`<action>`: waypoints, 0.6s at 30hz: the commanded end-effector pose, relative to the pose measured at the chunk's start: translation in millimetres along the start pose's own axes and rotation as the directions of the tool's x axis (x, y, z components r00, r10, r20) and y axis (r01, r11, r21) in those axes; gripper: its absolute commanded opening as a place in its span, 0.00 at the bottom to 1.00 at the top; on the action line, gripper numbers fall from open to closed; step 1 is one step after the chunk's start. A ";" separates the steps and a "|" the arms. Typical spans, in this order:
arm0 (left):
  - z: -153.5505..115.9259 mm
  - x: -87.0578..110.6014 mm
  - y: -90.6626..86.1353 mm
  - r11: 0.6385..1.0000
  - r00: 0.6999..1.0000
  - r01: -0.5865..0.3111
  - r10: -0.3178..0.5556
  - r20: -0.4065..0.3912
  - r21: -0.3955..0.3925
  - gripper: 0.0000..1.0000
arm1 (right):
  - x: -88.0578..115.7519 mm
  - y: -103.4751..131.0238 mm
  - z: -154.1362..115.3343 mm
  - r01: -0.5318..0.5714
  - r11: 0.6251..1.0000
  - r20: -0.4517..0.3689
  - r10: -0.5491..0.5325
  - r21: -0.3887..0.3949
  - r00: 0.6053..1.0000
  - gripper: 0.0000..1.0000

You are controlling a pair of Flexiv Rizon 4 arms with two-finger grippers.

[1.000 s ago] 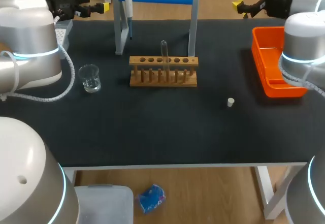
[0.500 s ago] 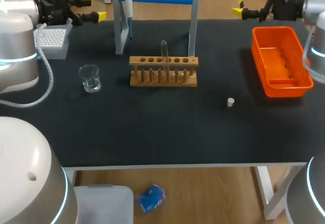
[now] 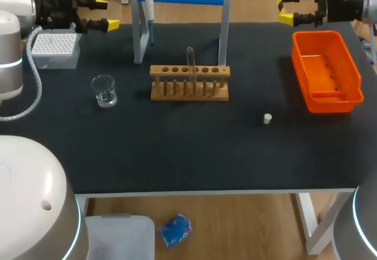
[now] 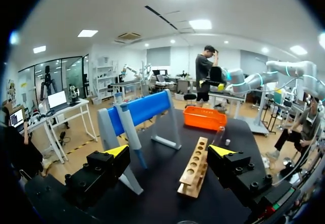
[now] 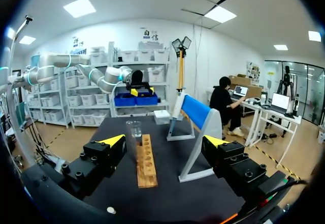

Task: Invert the test tube, pick up the pipette, mount the tip to pipette, aspirate from beaker and dispense into the tube, eject the tip, return the pipette, and cap with the stopper.

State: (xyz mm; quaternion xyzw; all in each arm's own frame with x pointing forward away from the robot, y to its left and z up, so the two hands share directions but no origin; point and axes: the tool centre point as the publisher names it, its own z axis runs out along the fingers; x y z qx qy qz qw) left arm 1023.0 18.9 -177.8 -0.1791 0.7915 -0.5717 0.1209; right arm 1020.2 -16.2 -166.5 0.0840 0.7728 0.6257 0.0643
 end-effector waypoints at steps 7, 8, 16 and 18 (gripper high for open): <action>-3.6 18.3 -10.0 0.995 0.994 -0.065 0.071 0.079 -0.073 1.00 | 13.1 1.6 1.9 0.033 0.999 -0.086 -0.033 -0.008 0.996 1.00; -3.0 23.3 -10.2 0.995 0.993 -0.067 0.074 0.088 -0.077 1.00 | 21.3 2.1 4.6 0.049 0.999 -0.087 -0.050 -0.010 0.995 1.00; -0.1 60.7 -1.9 0.993 0.984 -0.066 0.082 0.158 -0.100 1.00 | 73.4 0.3 20.6 0.130 0.991 -0.118 -0.131 -0.017 0.984 1.00; 0.3 72.2 0.5 0.992 0.980 -0.065 0.083 0.180 -0.104 1.00 | 85.5 -2.5 26.5 0.149 0.989 -0.126 -0.149 -0.011 0.981 1.00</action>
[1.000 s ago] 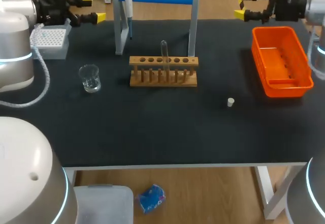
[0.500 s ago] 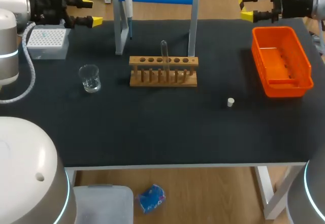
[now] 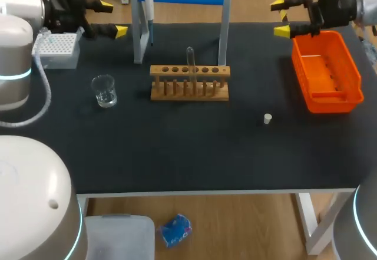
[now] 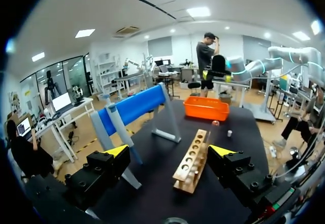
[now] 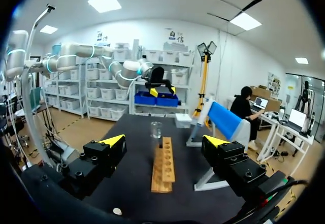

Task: Invert the test tube, pick up the pipette, mount the tip to pipette, aspirate from beaker and dispense into the tube, eject the tip, return the pipette, and cap with the stopper.

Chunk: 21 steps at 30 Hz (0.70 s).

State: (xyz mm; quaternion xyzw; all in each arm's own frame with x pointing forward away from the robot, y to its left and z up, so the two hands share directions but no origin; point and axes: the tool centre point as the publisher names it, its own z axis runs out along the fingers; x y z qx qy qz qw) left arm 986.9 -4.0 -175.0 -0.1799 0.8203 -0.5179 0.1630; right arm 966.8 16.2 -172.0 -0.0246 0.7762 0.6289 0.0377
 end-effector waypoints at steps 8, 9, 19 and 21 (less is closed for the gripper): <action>-6.0 41.4 2.2 1.000 0.993 0.000 -0.001 0.119 0.006 1.00 | 38.0 1.0 20.6 0.031 0.999 0.033 -0.032 0.014 0.999 1.00; -6.0 41.4 2.2 1.000 0.993 0.000 -0.001 0.119 0.006 1.00 | 38.0 1.0 20.6 0.031 0.999 0.033 -0.032 0.014 0.999 1.00; -1.8 41.1 3.9 1.000 0.996 -0.005 0.006 0.090 -0.004 1.00 | 38.0 1.0 20.6 0.031 0.999 0.033 -0.032 0.014 0.999 1.00; 8.1 42.6 6.2 1.000 0.999 -0.001 0.002 0.036 -0.016 1.00 | 38.0 1.0 20.6 0.031 0.999 0.033 -0.032 0.014 0.999 1.00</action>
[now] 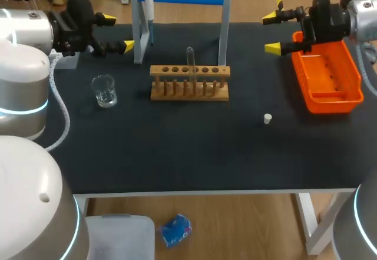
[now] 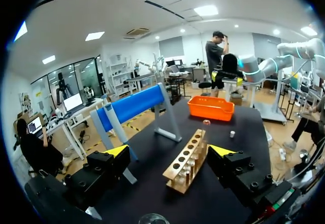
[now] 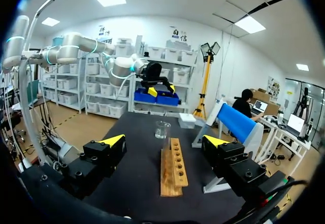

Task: Invert the test tube, pick up the pipette, mount the tip to pipette, aspirate from beaker and dispense into the tube, eject the tip, return the pipette, and cap with the stopper.

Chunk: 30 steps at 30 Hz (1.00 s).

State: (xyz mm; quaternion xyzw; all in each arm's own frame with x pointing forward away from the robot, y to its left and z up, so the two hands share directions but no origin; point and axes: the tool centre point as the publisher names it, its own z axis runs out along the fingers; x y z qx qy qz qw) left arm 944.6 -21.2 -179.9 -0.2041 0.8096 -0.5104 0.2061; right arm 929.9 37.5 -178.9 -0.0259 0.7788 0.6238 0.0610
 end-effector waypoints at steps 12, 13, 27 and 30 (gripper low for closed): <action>53.7 18.9 24.8 0.996 0.969 -0.013 -0.009 -0.247 -0.089 1.00 | 22.1 -41.0 53.2 -0.013 1.000 -0.037 0.013 -0.012 0.999 1.00; 56.8 21.4 25.8 0.996 0.966 -0.013 -0.010 -0.260 -0.085 1.00 | 24.2 -44.2 58.0 -0.015 1.000 -0.044 0.014 -0.017 0.999 1.00; 68.2 36.1 37.0 0.996 0.959 0.011 -0.035 -0.283 -0.086 1.00 | 31.8 -51.6 80.5 -0.012 1.000 -0.084 0.011 -0.014 0.996 1.00; 68.2 36.1 37.0 0.996 0.959 0.011 -0.035 -0.283 -0.086 1.00 | 31.8 -51.6 80.5 -0.012 1.000 -0.084 0.011 -0.014 0.996 1.00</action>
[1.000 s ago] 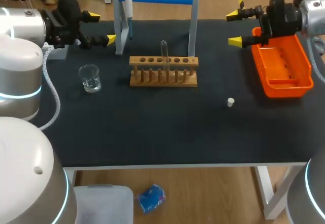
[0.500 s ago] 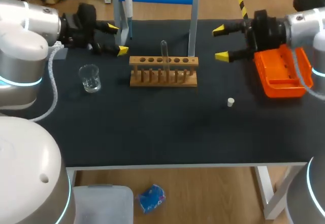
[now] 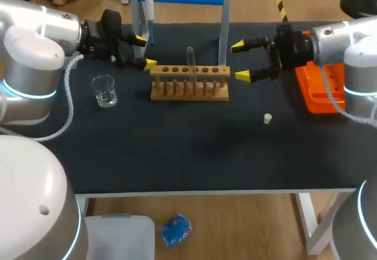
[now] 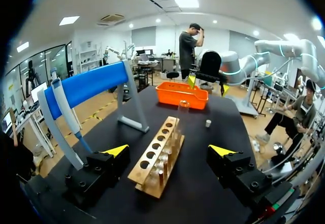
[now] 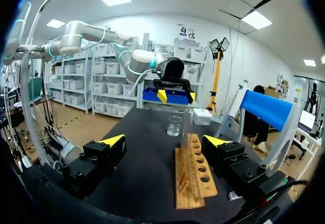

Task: Invert the test tube, pick up the pipette, mount the tip to pipette, aspirate from beaker and dispense into the tube, eject the tip, return the pipette, and cap with the stopper.

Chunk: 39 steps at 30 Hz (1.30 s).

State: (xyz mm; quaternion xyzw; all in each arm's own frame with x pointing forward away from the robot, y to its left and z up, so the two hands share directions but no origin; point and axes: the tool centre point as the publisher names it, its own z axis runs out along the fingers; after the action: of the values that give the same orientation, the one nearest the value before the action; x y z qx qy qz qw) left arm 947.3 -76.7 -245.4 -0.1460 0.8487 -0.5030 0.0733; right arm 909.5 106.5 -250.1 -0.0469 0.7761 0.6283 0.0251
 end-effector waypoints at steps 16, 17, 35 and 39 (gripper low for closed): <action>-0.2 0.1 -0.3 1.000 1.000 0.001 -0.001 0.000 -0.001 1.00 | -23.9 -29.0 73.5 -0.027 0.999 -0.091 0.029 0.021 0.995 1.00; -0.2 0.1 -0.3 1.000 1.000 0.001 -0.001 0.000 -0.001 1.00 | -26.1 -29.6 76.5 -0.026 0.999 -0.092 0.027 0.020 0.995 1.00; -0.2 0.1 -0.3 1.000 1.000 0.001 -0.001 0.000 -0.001 1.00 | -54.0 -36.1 124.6 -0.037 0.999 -0.139 0.037 0.004 0.990 0.90; -0.2 0.1 -0.3 1.000 1.000 0.001 -0.001 0.000 -0.001 1.00 | -54.8 -35.7 128.5 -0.038 0.999 -0.141 0.039 0.006 0.989 0.64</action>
State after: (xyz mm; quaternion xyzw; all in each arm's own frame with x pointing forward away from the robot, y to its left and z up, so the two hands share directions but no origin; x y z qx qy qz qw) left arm 947.0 -76.9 -245.8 -0.1463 0.8482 -0.5037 0.0743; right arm 959.7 223.9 -303.5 -0.0693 0.7788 0.6226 -0.0328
